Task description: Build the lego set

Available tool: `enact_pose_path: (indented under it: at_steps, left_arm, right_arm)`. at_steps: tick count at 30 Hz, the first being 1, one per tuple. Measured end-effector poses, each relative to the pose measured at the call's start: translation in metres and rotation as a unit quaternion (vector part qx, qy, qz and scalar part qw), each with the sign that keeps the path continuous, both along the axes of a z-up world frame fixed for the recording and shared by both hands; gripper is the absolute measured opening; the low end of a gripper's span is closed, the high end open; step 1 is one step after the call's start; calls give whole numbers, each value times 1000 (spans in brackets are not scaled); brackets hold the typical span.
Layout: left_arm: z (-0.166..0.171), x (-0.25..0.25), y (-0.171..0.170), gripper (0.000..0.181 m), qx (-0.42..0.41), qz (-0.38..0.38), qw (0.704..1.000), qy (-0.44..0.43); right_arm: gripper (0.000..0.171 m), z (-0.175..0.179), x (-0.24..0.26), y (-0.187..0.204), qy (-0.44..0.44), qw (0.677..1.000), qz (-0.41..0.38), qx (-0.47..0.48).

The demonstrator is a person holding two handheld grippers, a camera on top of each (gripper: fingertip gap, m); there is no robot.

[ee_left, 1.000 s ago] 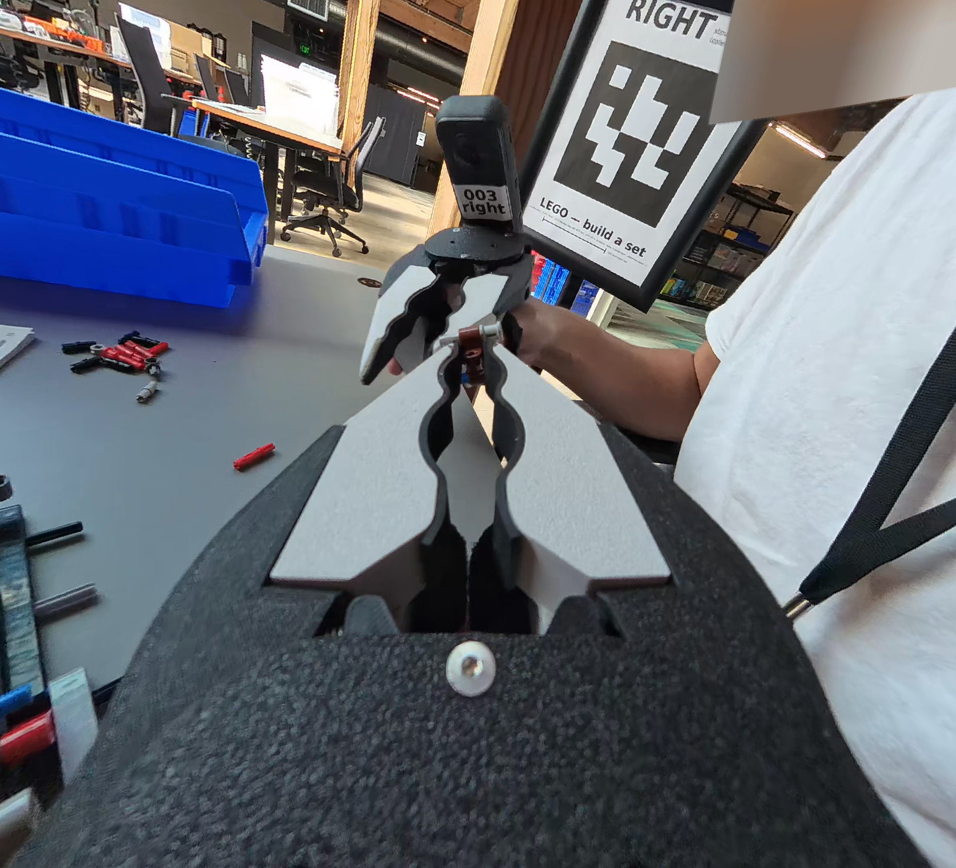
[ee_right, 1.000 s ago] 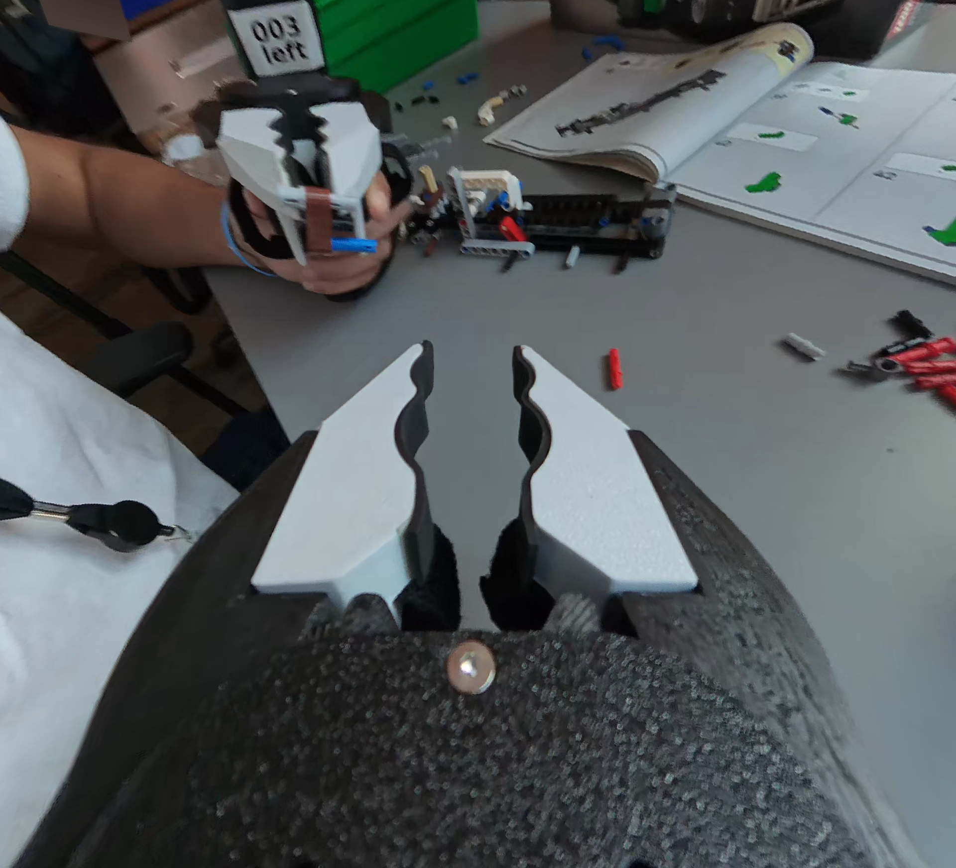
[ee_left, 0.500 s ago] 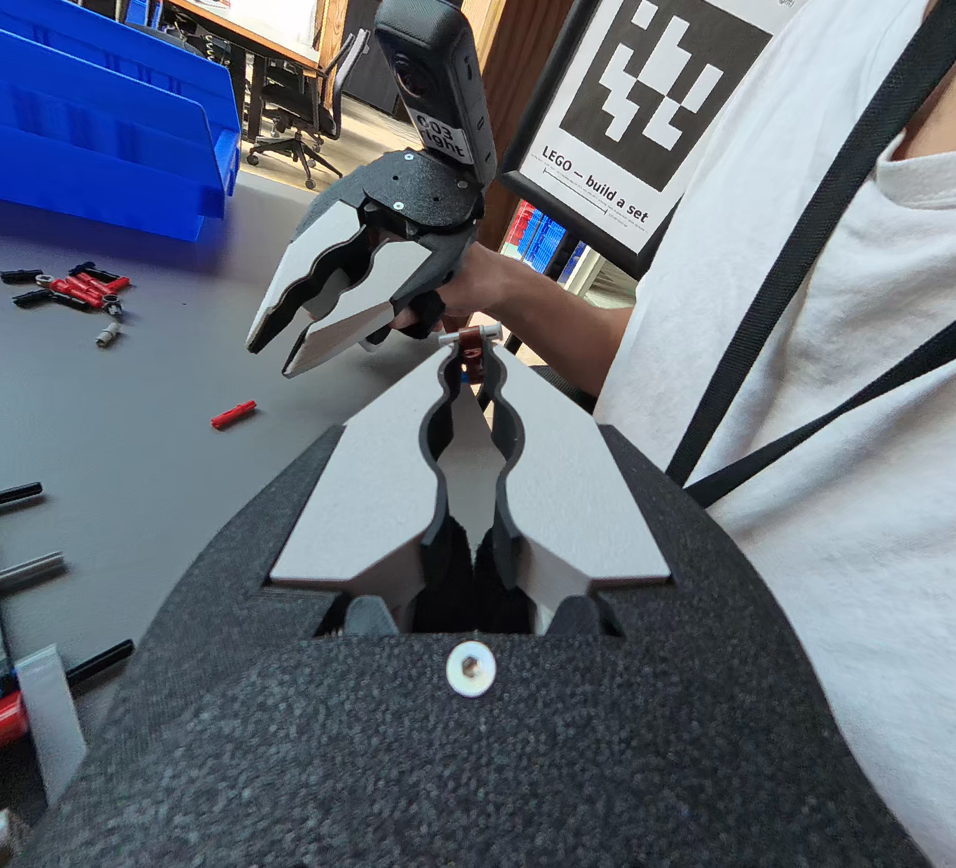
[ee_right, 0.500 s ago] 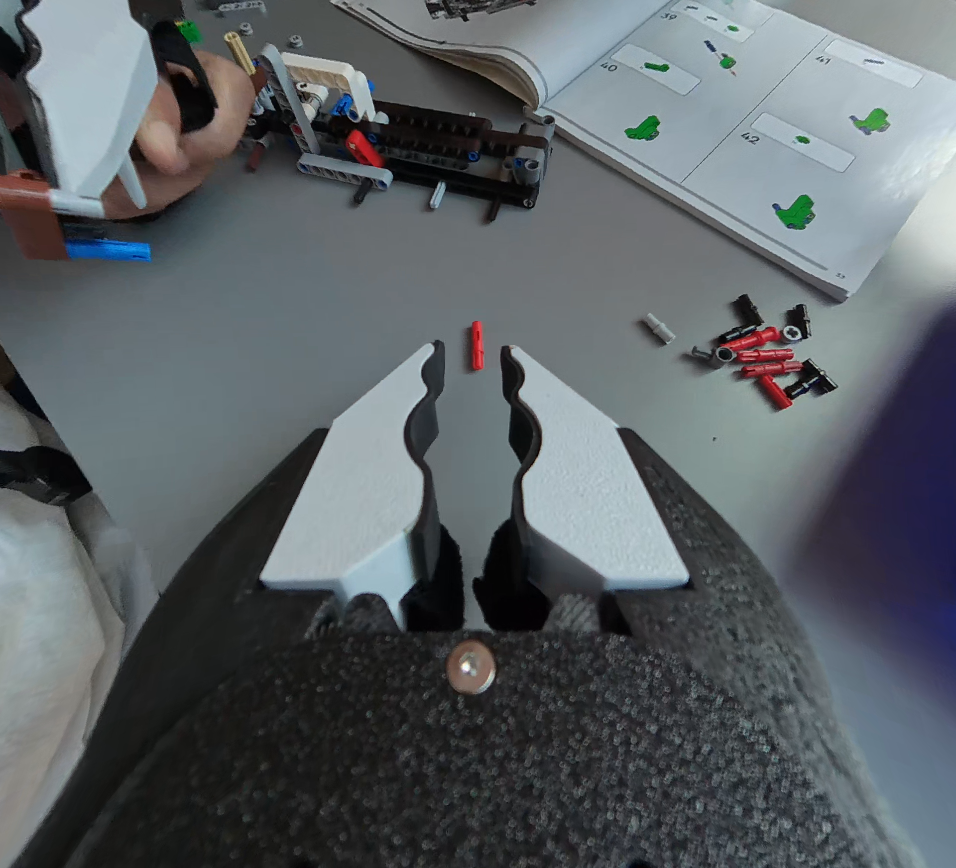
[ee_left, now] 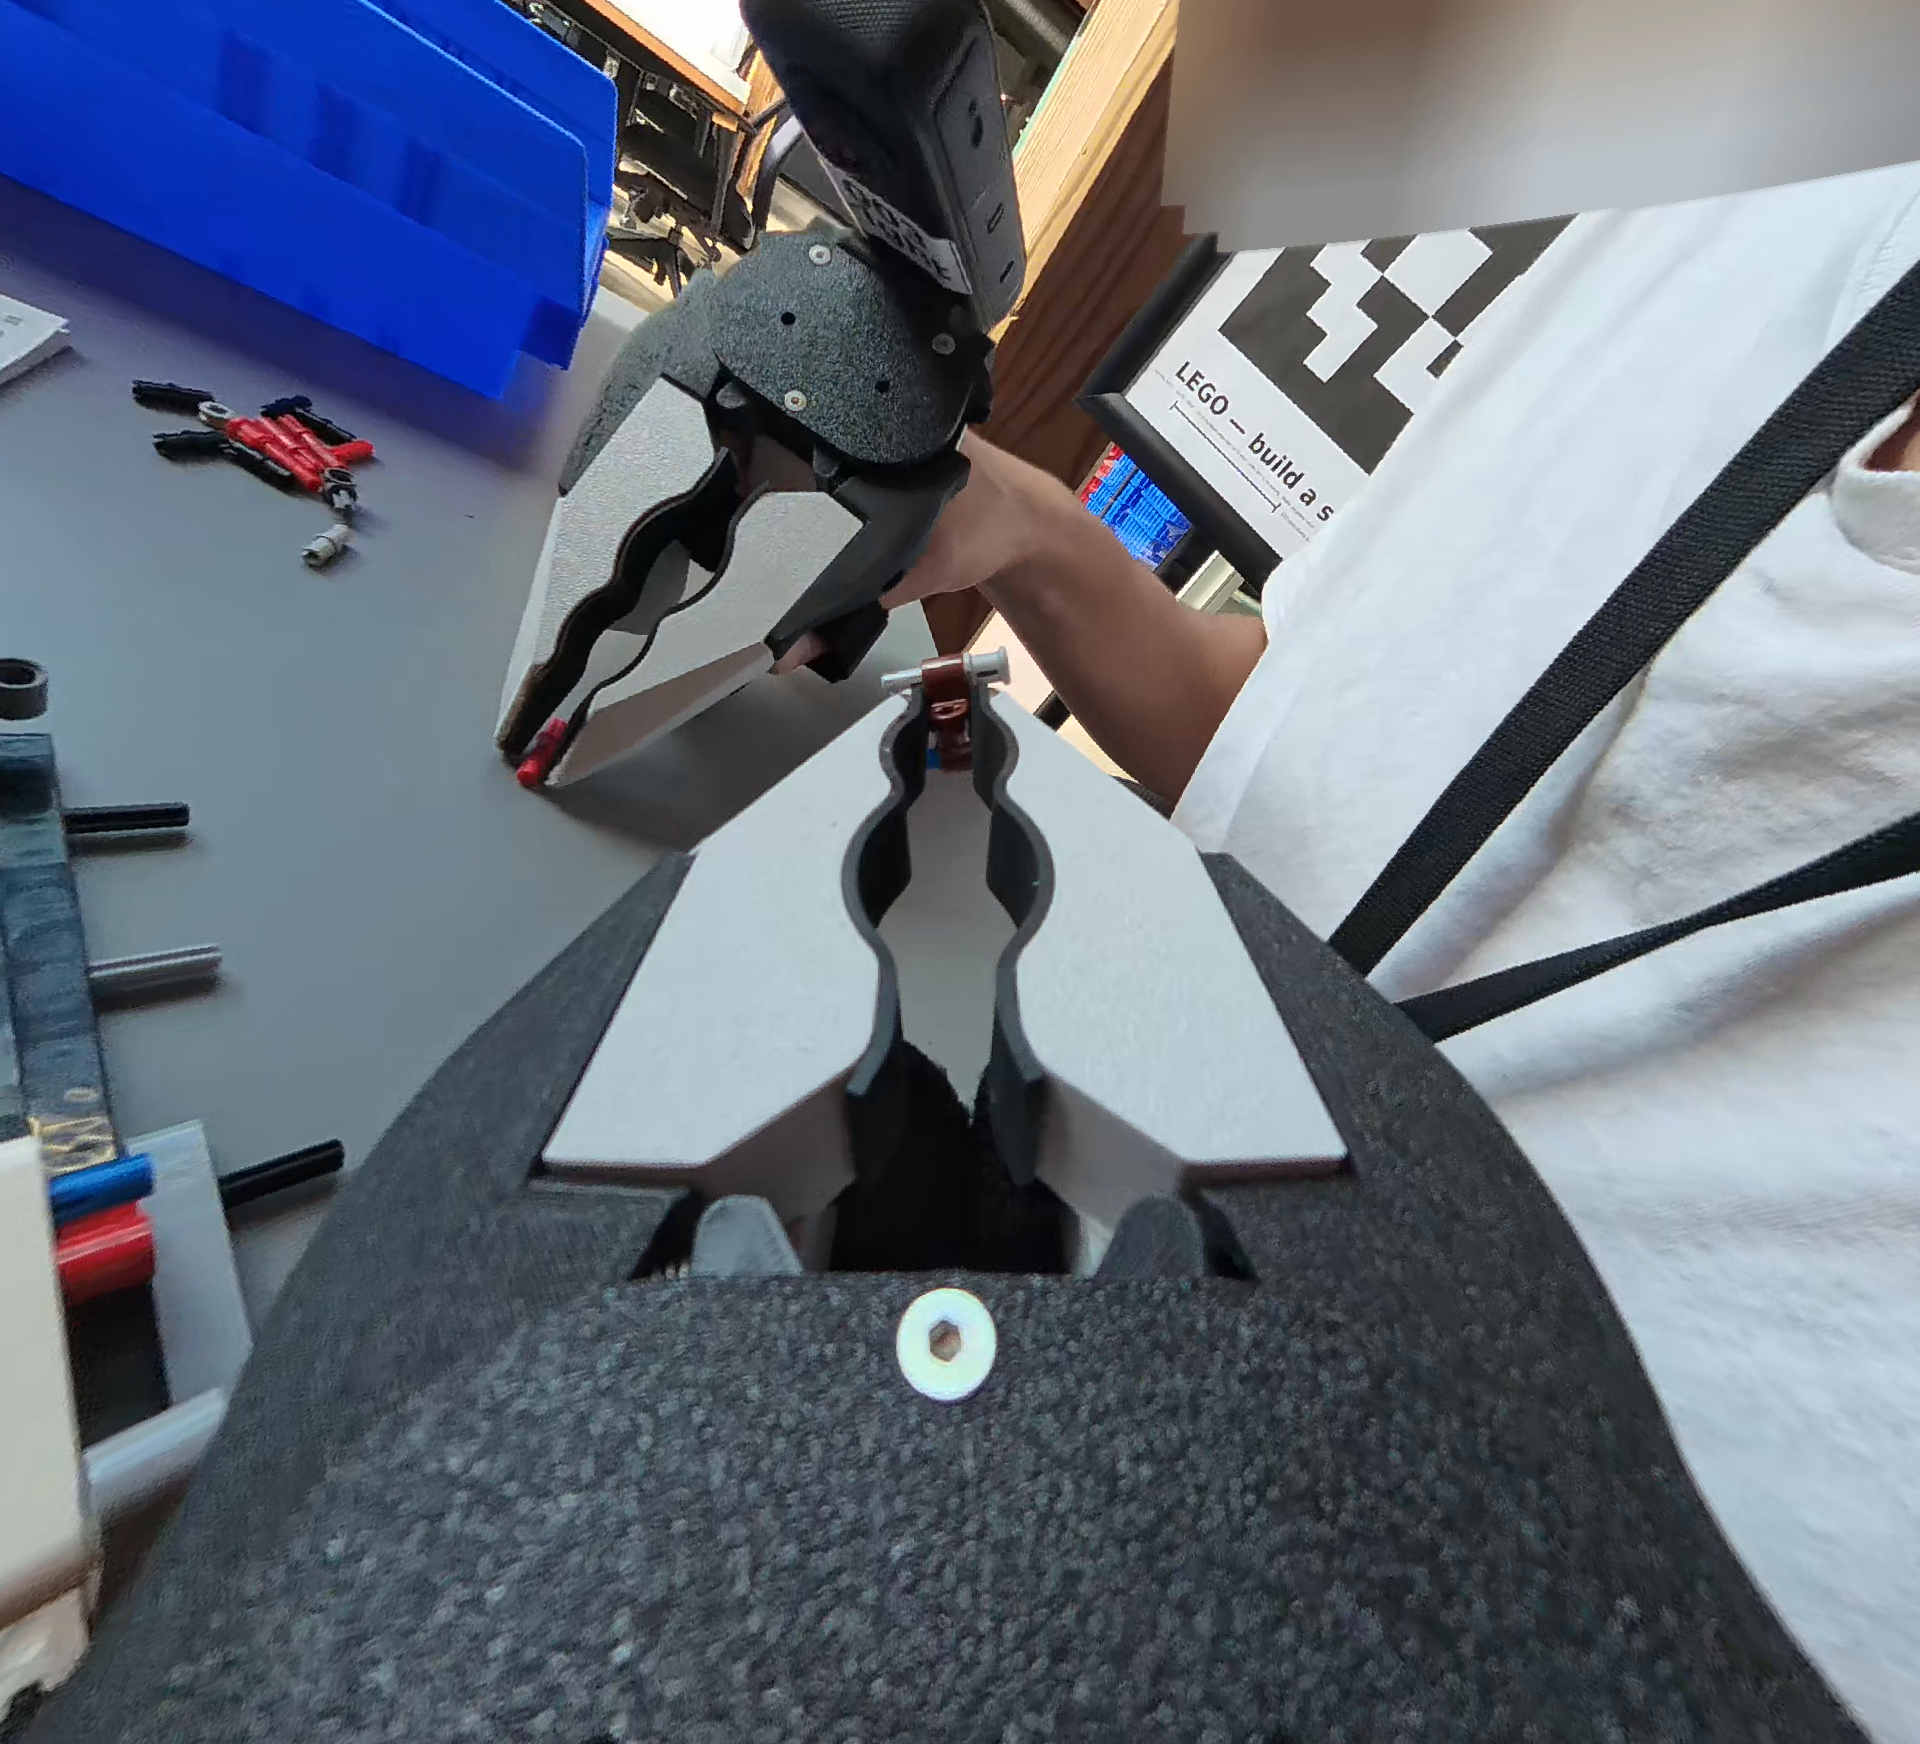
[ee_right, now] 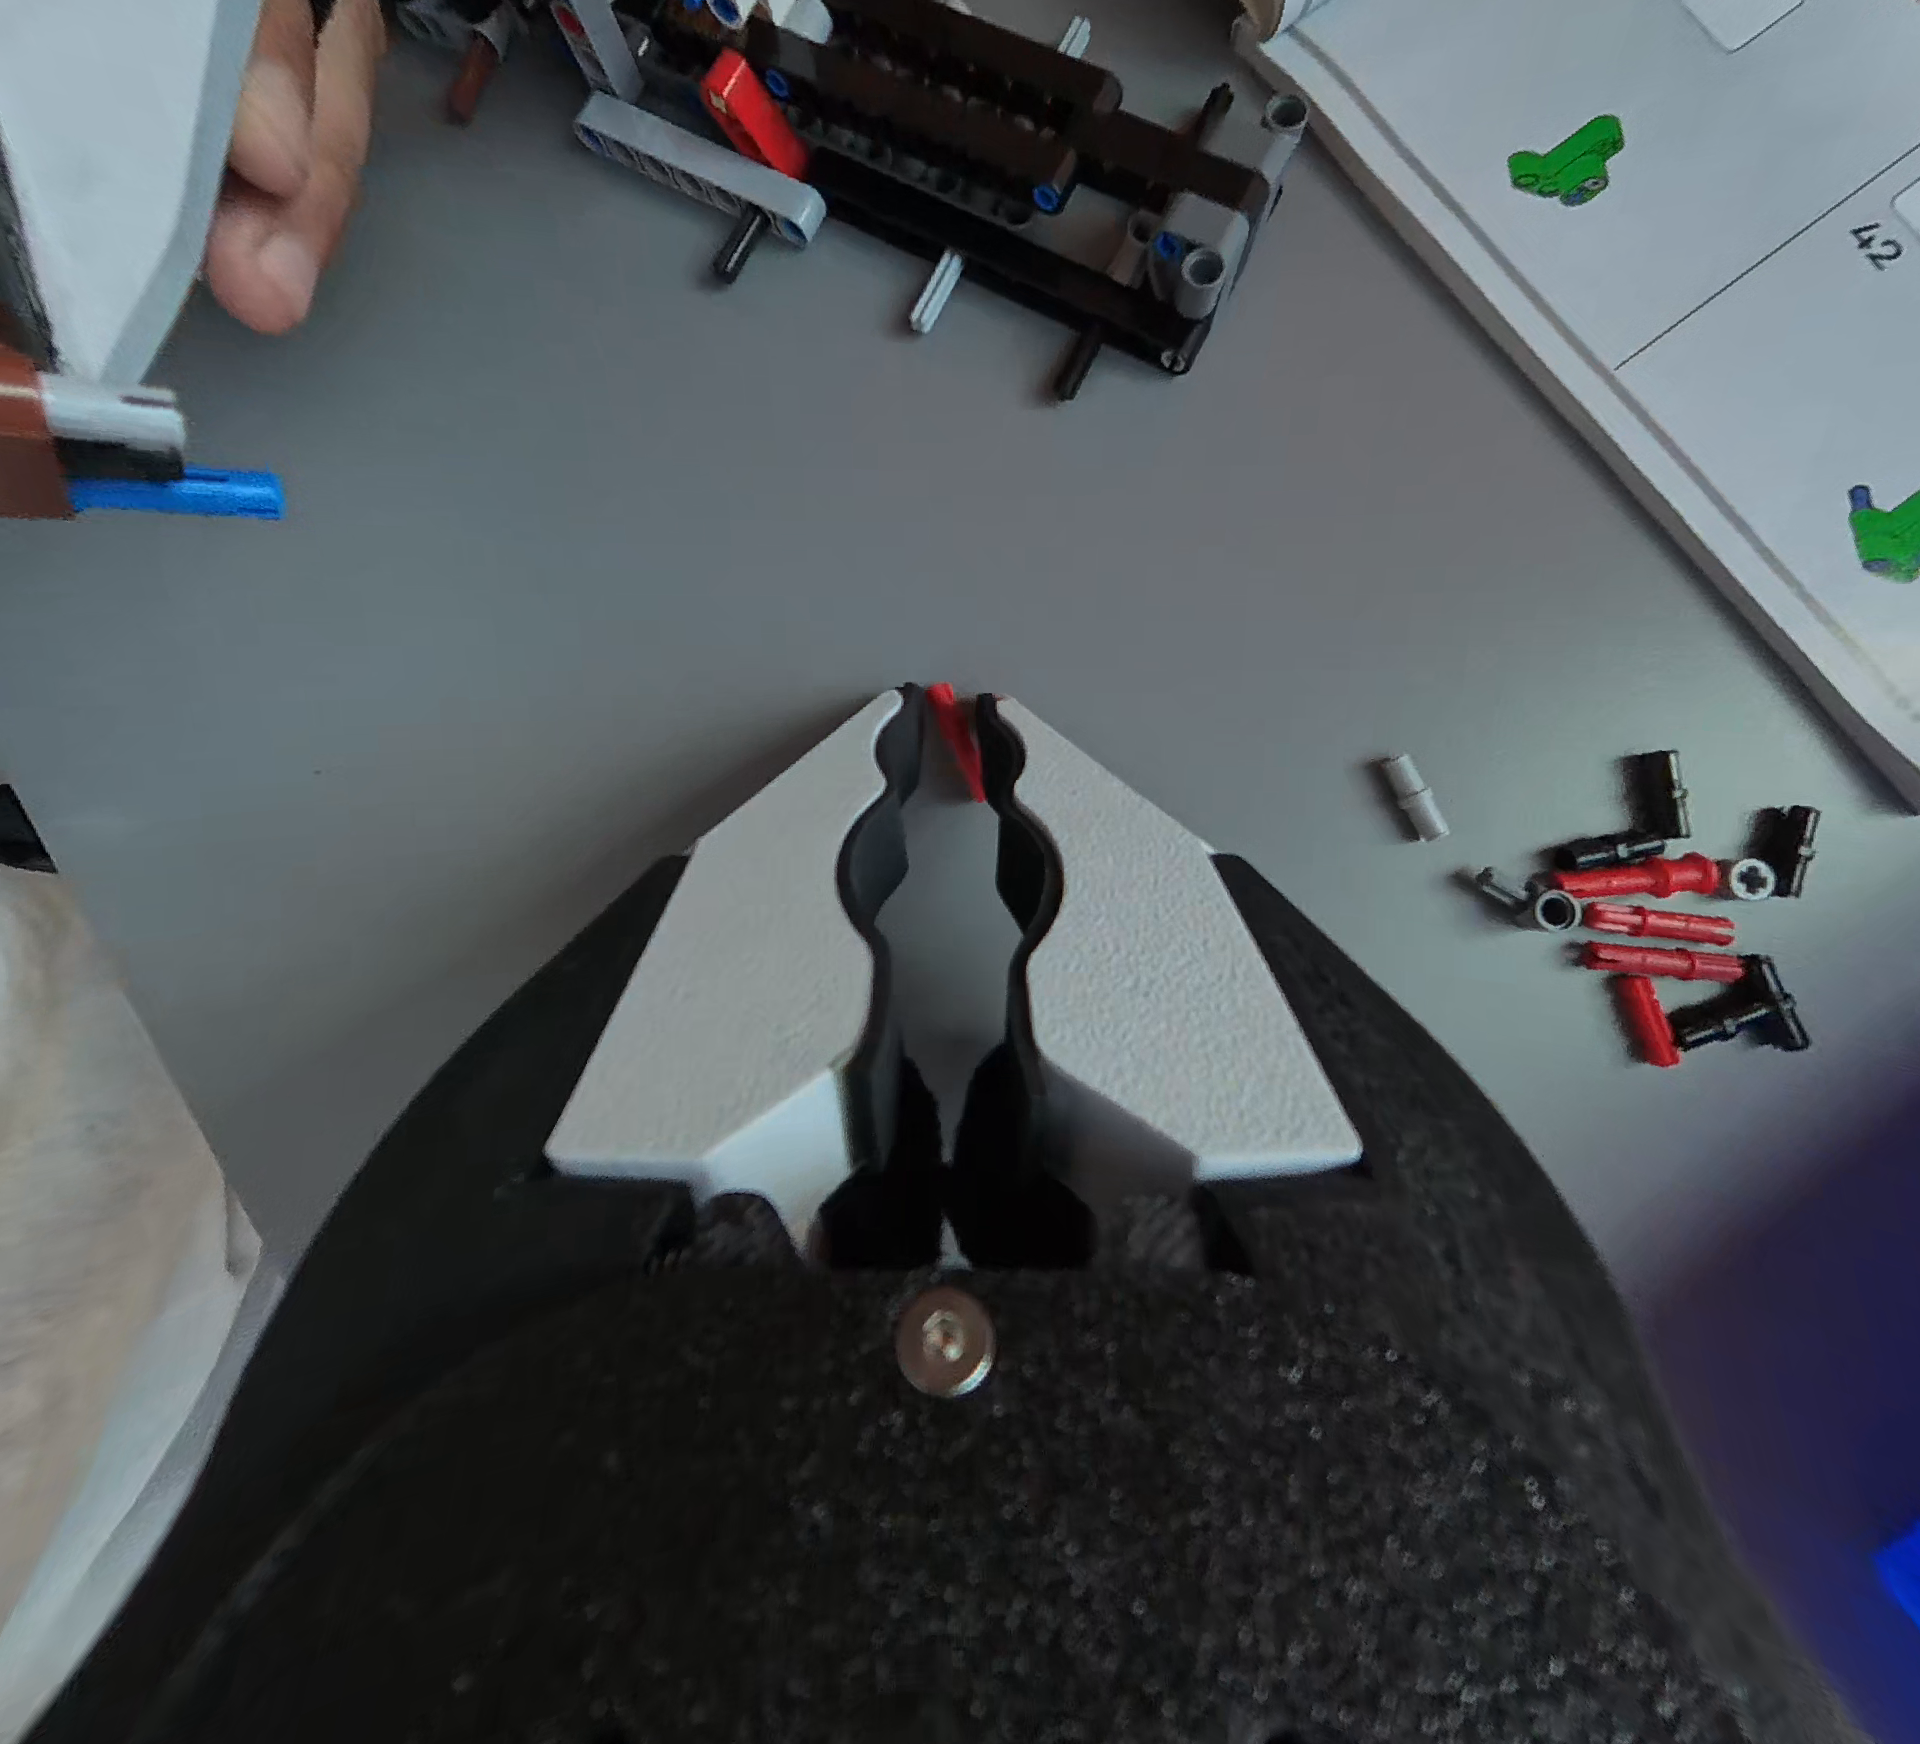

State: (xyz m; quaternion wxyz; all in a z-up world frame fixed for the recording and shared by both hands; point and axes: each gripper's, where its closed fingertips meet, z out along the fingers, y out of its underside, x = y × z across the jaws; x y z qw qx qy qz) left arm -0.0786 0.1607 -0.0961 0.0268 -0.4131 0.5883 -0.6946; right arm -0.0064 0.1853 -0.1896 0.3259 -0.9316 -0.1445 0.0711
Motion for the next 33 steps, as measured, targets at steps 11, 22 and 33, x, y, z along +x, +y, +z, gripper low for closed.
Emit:
enact_pose_path:
  at_steps: [11,22,33]
  left_arm:
    - [-3,9,5,6,-103,26,989,99]
    - [-6,11,3,5,-333,48,918,212]
    - [7,-2,-3,5,-345,43,915,204]
  right_arm:
    - [3,74,-11,10,92,965,-44,242]
    - [2,115,-62,-5,320,863,-72,383]
    - [2,127,-74,0,337,853,-14,398]
